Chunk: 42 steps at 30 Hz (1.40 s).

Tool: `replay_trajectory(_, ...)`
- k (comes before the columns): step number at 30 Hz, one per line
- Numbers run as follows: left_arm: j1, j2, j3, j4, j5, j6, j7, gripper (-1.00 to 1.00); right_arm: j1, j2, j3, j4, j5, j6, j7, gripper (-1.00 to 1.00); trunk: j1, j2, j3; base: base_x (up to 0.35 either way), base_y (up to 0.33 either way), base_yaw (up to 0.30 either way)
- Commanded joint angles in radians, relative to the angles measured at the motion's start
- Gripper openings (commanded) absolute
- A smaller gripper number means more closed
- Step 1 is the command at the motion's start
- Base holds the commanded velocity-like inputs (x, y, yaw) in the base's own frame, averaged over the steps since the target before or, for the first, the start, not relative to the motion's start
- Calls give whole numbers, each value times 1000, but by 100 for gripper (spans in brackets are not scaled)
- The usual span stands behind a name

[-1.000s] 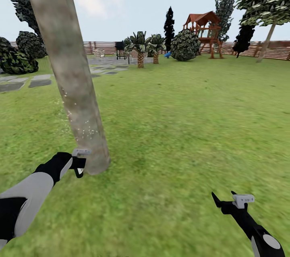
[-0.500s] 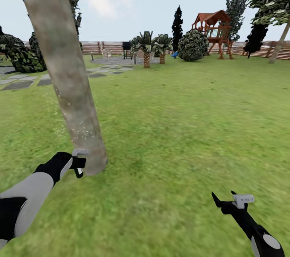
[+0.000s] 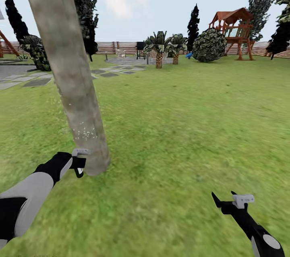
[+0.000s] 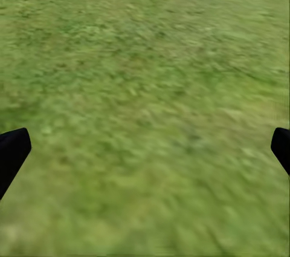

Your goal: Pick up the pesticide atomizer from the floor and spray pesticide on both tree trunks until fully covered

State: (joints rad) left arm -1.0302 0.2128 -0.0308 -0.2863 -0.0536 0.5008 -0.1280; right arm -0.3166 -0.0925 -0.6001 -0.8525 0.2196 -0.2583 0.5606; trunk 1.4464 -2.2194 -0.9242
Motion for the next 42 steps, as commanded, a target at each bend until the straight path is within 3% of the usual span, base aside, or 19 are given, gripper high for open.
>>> replay_trajectory(1,-1,0,2,-6,-6,4,-5,-100,-1,0,-4,1,10,-7,4,100,0,0,-1,160,-201,274)
replay_trajectory(6,-17,4,48,-51,-9,16,-7,-100,-1,0,-4,0,10,-7,4,100,0,0,-1,57,-59,129)
replay_trajectory(8,-41,5,49,-112,-12,70,-9,-100,-1,0,-4,0,10,-7,4,100,0,0,-1,3,-3,8)
replay_trajectory(11,-78,7,47,-224,-11,202,-23,-100,-1,0,-4,0,10,-7,2,100,0,0,-1,1,-1,2)
replay_trajectory(15,-69,8,49,-249,-9,215,-34,-100,-1,0,-5,0,10,-7,2,100,0,0,-1,0,0,0)
replay_trajectory(17,-73,63,51,-258,-14,223,-175,-100,-1,0,-4,1,10,-7,2,100,0,0,-1,0,0,0)
replay_trajectory(20,-161,97,46,-254,-14,256,-201,-100,-1,0,-4,1,10,-7,2,100,0,0,-1,0,0,0)
replay_trajectory(23,-270,103,43,-259,-16,370,-207,-100,-1,0,-5,1,10,-7,2,100,0,0,-1,0,0,0)
replay_trajectory(25,-295,103,42,-261,-15,385,-210,-100,-1,0,-5,1,10,-7,2,100,0,0,-1,0,0,0)
replay_trajectory(28,-291,103,39,-261,-13,383,-211,-100,-1,0,-4,1,10,-7,2,100,0,0,-1,0,0,0)
replay_trajectory(30,-275,102,38,-258,-13,380,-211,-100,-1,0,-4,1,10,-7,2,100,0,0,-1,0,0,0)
replay_trajectory(33,-204,102,38,-262,-13,372,-212,-100,-1,0,-4,2,10,-7,2,100,0,0,-1,0,0,0)
replay_trajectory(36,-188,103,41,-264,-14,358,-213,-100,-1,0,-4,3,10,-7,2,100,0,0,-1,-131,0,0)
replay_trajectory(39,-209,104,44,-265,-17,362,-209,-100,-1,0,-4,5,10,-7,2,100,0,0,-1,-58,0,0)
replay_trajectory(42,-338,105,42,-261,-18,375,-203,-100,-1,0,-4,7,10,-7,2,100,0,0,-1,-8,0,0)
